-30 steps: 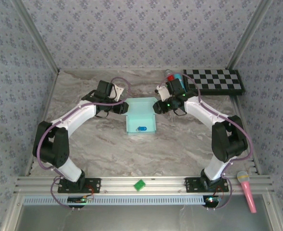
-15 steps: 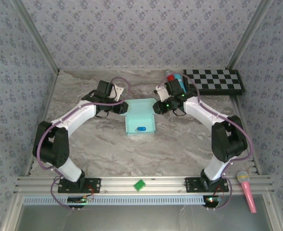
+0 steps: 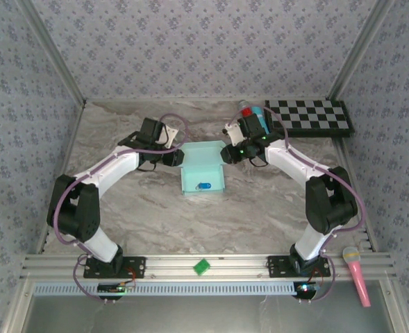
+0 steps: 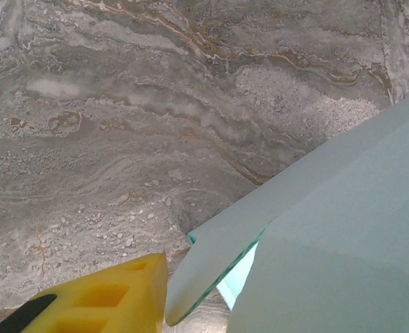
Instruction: Fold the paper box
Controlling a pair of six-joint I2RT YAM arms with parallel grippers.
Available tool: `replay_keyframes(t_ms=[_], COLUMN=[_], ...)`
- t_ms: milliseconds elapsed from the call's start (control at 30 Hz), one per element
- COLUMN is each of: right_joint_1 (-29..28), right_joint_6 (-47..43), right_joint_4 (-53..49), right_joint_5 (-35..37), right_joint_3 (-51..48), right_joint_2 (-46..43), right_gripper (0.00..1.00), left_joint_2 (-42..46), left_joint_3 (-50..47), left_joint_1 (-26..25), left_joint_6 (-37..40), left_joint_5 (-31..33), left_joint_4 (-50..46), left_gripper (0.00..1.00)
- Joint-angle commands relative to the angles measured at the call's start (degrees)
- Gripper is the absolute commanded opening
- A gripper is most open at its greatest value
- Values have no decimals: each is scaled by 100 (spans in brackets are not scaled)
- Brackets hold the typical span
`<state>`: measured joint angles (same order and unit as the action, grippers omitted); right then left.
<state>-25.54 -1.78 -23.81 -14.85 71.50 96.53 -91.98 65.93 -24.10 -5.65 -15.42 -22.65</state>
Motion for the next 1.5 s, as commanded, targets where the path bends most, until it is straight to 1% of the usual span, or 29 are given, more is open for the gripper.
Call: replay_keyframes(t_ms=[0,33,100,133,333,533,733,867,1033,1200,1467], right_joint_1=[-38,-34,-40,-46,-67,-115,-251,-387,-493,-531,-583], right_joint_6=[20,20,20,20,62,182,470,588,712,809,1025], right_joint_4=[-30,-35,-43,-44,-27,144,658,963,1329,1802,2552], right_joint_5=[-113,-138,-158,-159,-32,345,888,1268,1744,2097,2479], right_joint_3=[-3,12,30,24,32,-46,-260,-269,-269,-471,-601], right_joint_2=[-47,-30,1,6,0,-77,-254,-272,-192,-83,91], right_gripper=[35,35,35,34,26,20,14,11,11,11,11], left_joint_2=[150,142,119,113,75,67,51,-30,-181,-425,-860], left_joint_3=[-55,-56,-29,-20,44,78,53,119,259,401,803], left_joint_1=[28,32,31,28,28,28,20,-5,-25,-20,-31], left_joint_6=[-10,-12,-9,-13,-13,-74,-274,-396,-464,-486,-517], left_joint_5=[-53,-62,-114,-127,-149,-145,-85,77,320,623,959], left_joint_4=[-30,-26,-22,-15,-20,56,299,459,671,987,1186], left_gripper=[38,37,31,31,19,15,11,9,4,4,4])
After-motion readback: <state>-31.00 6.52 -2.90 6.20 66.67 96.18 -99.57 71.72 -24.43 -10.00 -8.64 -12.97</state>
